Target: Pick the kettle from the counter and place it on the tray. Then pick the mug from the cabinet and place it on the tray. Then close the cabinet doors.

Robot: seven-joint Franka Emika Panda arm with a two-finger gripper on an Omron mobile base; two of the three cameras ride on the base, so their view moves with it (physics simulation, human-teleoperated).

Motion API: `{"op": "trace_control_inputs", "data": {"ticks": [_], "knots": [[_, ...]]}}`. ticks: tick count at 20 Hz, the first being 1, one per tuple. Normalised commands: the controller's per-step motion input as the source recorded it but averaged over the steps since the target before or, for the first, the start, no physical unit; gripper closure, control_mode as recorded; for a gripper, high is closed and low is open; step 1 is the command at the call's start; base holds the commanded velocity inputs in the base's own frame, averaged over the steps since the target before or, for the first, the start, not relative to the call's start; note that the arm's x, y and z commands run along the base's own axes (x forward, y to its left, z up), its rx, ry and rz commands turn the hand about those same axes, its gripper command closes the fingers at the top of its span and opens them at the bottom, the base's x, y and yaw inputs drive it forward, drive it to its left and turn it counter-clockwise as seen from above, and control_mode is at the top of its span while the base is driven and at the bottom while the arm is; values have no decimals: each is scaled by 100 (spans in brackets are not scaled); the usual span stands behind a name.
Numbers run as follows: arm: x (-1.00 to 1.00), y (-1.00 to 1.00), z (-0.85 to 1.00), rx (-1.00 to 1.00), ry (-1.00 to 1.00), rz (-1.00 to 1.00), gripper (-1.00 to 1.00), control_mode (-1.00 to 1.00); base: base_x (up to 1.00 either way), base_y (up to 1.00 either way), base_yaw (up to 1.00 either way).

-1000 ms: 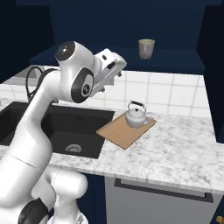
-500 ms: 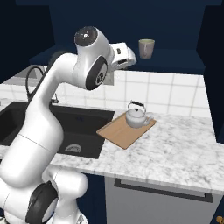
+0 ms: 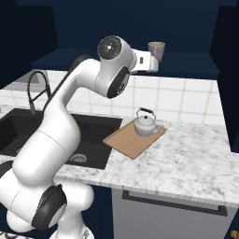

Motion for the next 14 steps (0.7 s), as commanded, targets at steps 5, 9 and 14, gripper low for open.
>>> {"op": "trace_control_inputs", "data": {"ticks": [5, 9, 14], "knots": [[43, -9, 17, 30, 0, -15, -100, -100, 0, 0, 0], [19, -23, 14, 21, 0, -2, -100, -100, 0, 0, 0], [21, -23, 3, 7, -7, 0, -100, -100, 0, 0, 0]]}}
